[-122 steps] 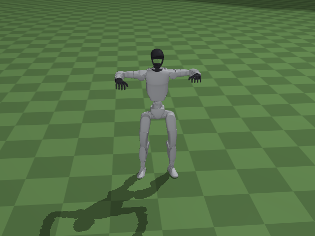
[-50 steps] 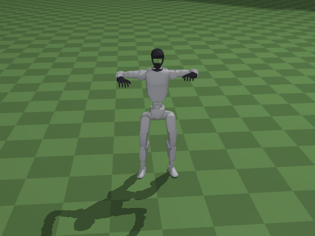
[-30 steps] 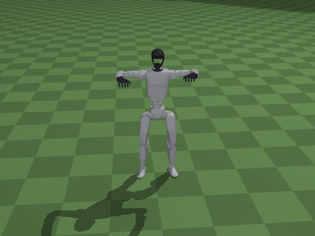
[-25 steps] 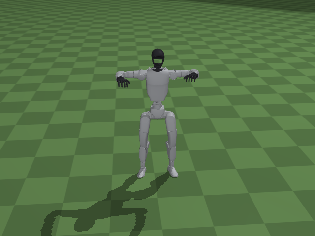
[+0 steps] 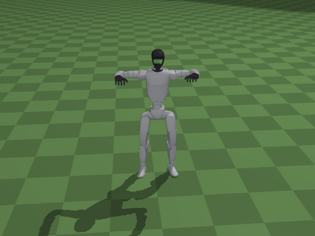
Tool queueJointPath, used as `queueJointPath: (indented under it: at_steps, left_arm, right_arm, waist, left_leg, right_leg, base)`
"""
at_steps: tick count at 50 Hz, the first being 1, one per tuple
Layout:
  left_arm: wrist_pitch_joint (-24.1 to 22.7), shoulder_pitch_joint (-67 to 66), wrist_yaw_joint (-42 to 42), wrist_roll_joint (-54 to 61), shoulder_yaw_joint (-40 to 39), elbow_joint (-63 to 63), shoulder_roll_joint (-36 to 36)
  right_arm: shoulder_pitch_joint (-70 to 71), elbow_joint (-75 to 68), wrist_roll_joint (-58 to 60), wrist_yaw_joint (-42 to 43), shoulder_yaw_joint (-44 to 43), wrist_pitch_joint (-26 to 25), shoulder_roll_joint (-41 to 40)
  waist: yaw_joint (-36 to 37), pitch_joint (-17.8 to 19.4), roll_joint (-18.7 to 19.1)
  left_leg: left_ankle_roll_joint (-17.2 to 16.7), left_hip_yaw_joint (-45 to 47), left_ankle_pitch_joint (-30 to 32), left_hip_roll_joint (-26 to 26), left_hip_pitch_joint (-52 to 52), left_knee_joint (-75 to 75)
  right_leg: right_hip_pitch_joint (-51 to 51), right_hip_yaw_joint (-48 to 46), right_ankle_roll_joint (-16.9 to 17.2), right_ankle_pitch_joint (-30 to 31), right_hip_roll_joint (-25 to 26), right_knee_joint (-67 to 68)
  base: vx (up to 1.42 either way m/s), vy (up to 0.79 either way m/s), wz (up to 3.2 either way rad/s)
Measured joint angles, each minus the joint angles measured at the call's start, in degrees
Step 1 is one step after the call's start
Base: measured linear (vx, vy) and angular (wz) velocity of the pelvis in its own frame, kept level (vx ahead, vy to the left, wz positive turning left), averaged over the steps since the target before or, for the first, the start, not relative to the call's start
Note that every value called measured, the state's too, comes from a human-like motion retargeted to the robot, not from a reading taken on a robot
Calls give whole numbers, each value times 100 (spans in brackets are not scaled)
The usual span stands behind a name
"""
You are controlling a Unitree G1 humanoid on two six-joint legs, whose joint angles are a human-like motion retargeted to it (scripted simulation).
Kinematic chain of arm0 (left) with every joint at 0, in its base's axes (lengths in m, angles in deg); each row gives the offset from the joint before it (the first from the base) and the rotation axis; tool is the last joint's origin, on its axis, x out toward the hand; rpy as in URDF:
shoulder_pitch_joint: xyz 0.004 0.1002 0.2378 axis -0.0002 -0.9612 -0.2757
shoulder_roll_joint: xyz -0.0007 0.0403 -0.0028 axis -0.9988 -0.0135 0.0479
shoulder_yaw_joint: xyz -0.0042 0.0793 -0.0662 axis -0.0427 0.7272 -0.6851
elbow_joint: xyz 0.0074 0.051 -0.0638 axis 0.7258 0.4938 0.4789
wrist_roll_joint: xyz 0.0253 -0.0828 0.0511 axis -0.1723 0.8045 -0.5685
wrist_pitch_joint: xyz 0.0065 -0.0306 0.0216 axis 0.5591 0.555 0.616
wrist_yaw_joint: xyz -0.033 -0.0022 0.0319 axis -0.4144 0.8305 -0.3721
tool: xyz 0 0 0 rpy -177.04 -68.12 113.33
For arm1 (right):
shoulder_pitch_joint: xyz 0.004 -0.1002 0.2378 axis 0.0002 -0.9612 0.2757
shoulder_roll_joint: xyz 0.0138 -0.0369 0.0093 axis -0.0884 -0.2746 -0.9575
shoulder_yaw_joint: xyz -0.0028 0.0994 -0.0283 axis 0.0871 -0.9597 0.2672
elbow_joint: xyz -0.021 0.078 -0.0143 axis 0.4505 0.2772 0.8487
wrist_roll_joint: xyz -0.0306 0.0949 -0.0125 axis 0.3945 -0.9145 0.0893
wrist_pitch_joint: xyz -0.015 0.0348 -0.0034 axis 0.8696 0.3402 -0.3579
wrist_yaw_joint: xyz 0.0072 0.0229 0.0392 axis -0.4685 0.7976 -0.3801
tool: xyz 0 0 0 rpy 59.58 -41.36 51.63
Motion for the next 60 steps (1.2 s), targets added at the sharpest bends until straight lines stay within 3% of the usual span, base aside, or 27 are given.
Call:
queueJointPath:
  at_steps: [9, 25, 60]
  left_arm:
    - [60, -462, -77, 29, -475, -124, 164]
    - [110, -218, -82, -19, -182, -112, 124]
    - [118, 73, -145, 56, 99, -50, 167]
  right_arm:
    - [153, -21, -25, -76, 157, -44, -49]
    - [1048, 48, 70, 64, 1023, -32, 85]
    - [1202, -8, 15, 24, 1177, -33, 1]
  waist:
    - [-46, 25, 19]
    - [-161, -68, 9]
    - [-134, -85, 40]
  left_leg:
    - [29, 25, 9, 11, 21, 86]
    - [58, 64, -4, 24, 55, 136]
    - [63, 35, 8, 27, 27, 85]
  right_leg:
    - [41, 9, -36, 26, -2, 24]
    - [78, 22, -62, 20, -2, 39]
    - [62, -6, -51, -11, 12, -1]
  base:
    - [0, 0, 0]
    - [0, 0, 0]
    - [0, 0, 0]
